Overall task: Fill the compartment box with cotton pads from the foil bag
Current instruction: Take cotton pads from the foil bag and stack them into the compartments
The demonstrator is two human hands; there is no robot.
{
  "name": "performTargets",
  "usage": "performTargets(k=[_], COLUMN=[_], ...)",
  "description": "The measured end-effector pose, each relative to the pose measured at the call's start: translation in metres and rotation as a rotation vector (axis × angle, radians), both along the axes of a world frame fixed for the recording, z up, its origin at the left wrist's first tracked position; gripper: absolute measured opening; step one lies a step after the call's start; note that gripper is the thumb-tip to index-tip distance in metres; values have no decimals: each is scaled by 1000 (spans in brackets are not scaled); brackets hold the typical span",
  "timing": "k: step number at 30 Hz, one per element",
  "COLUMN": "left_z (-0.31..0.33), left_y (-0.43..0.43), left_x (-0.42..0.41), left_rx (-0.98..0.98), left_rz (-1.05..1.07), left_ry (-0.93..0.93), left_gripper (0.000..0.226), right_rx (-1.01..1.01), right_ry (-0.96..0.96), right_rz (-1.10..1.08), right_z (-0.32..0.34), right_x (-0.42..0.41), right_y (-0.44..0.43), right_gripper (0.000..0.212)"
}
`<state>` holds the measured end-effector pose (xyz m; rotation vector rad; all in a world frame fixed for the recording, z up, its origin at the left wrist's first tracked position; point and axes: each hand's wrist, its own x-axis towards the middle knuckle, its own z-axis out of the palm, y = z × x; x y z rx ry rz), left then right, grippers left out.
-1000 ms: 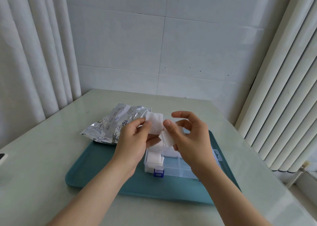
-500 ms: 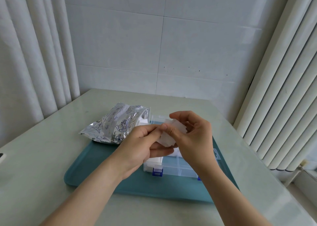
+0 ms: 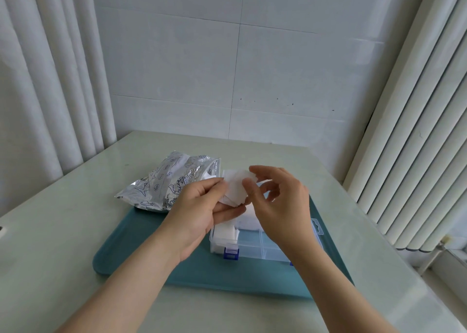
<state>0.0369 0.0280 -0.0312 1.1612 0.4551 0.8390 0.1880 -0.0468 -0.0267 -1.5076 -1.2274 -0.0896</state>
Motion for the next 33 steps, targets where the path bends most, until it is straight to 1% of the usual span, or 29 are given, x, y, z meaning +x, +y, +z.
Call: performTargets(k=[2,5,10,14,20,22,25,27,29,31,33], left_z=[0,-1,0,1,1,0,-1,-1,-1,-2,-2], left_y=[0,-1,-2,-2,0,1,4,5,5,4,3], left_x=[0,0,-2,-2,-2,-2,-3,-4,-4,-4,-4], left_rx=[11,47,108,129,102,97,80,83,110,130,138], left_rz=[15,42,38,40,51,75,121,121,78,22,-10], left_ry=[18,69,124,146,144,140,136,149,180,203,213], left_gripper=[30,29,30,29,30,31,30,28,28,29,31], right_rx=[4,-7,-25,-57,-48,-27,66,102,60,-13,-67], right_ry=[24,92,50,48,85,122,235,324,375,313,230], right_rz=[0,28,33,37,83,79,108,210,341,367,300], right_z=[0,1,3,3,3,5,11,15,16,13,8], right_x=[2,4,8,9,11,14,20,23,21,19,17], right_y=[2,1,0,-1,-2,-2,-4,-7,-9,-8,-5], right_gripper=[17,16,5,5,5,6,9,11,11,10,11])
